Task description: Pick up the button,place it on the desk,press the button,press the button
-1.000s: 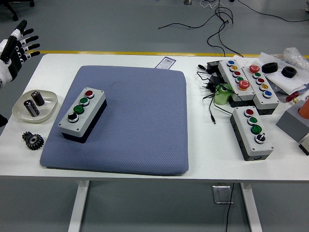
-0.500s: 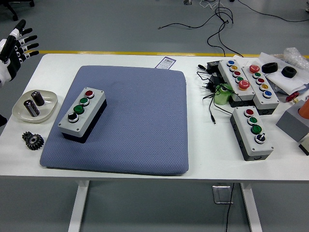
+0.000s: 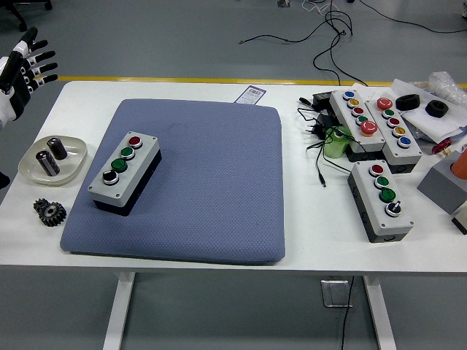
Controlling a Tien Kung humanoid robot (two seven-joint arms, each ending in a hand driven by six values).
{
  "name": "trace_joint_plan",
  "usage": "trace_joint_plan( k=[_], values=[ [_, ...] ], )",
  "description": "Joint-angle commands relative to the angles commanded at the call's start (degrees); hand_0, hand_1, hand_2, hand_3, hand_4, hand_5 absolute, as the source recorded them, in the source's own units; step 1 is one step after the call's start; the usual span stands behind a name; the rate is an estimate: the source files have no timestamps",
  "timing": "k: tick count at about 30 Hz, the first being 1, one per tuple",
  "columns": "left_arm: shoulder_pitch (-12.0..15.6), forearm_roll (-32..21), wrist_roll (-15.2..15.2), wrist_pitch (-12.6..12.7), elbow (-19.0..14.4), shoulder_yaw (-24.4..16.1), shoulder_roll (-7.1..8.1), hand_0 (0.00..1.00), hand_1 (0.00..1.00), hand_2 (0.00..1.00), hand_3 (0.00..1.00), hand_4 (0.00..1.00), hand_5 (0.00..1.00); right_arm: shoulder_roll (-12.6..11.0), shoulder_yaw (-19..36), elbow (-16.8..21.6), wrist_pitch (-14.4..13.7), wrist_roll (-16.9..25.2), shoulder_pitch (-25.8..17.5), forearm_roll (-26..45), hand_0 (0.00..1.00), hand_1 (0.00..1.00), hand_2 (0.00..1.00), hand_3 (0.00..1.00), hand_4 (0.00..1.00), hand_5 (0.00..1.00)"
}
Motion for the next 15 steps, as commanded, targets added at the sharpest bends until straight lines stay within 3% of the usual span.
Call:
trace_joint_plan(
  k=[15],
  values=[
    [-0.01, -0.05, -0.12, 0.09, -0.09, 0.68, -0.26, 0.811, 0.859, 0.895, 0.913, 0.827, 0.894, 0.10, -0.17, 0.00, -0.06, -0.08, -0.06, 0.41, 0.664, 0.723, 0.774, 0.665, 0.370, 0.142]
  ],
)
